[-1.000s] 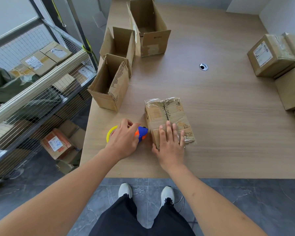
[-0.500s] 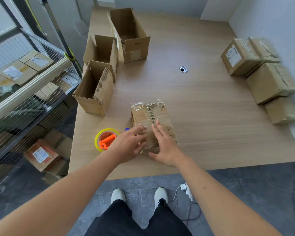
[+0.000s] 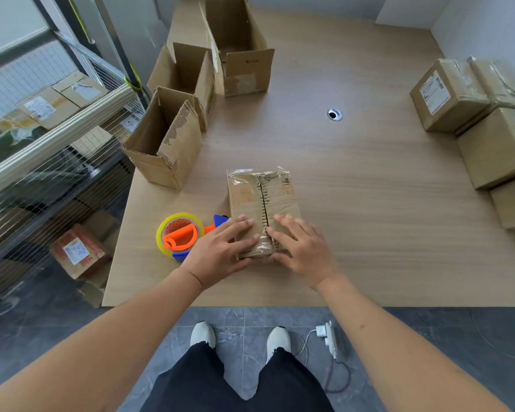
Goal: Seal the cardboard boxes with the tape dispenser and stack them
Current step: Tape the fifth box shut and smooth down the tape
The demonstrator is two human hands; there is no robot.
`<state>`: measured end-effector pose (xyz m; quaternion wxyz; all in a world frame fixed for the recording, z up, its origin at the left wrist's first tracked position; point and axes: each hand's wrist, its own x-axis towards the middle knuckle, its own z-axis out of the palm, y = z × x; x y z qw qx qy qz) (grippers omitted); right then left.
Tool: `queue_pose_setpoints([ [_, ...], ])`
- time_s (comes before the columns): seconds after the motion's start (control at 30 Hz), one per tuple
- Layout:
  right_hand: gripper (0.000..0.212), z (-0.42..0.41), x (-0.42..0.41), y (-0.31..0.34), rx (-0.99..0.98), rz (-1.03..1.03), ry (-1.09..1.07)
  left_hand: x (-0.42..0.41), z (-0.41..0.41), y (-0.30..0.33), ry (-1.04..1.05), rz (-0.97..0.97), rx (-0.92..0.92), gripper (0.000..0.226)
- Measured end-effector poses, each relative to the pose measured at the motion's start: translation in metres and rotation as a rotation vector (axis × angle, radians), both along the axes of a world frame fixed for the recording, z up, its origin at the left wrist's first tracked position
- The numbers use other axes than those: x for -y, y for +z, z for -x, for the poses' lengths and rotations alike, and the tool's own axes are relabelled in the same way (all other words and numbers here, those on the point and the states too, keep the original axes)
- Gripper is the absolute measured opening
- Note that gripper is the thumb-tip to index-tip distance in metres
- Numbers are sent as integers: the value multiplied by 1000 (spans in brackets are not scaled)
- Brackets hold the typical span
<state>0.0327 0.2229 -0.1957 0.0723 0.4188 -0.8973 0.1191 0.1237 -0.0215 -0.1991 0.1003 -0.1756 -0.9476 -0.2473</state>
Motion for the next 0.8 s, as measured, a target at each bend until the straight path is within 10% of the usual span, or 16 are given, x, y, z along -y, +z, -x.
queue_pose_setpoints([
  [0.8,30,-16,-50,-8,44,384,-40,-18,2,31,-46,213,56,71],
])
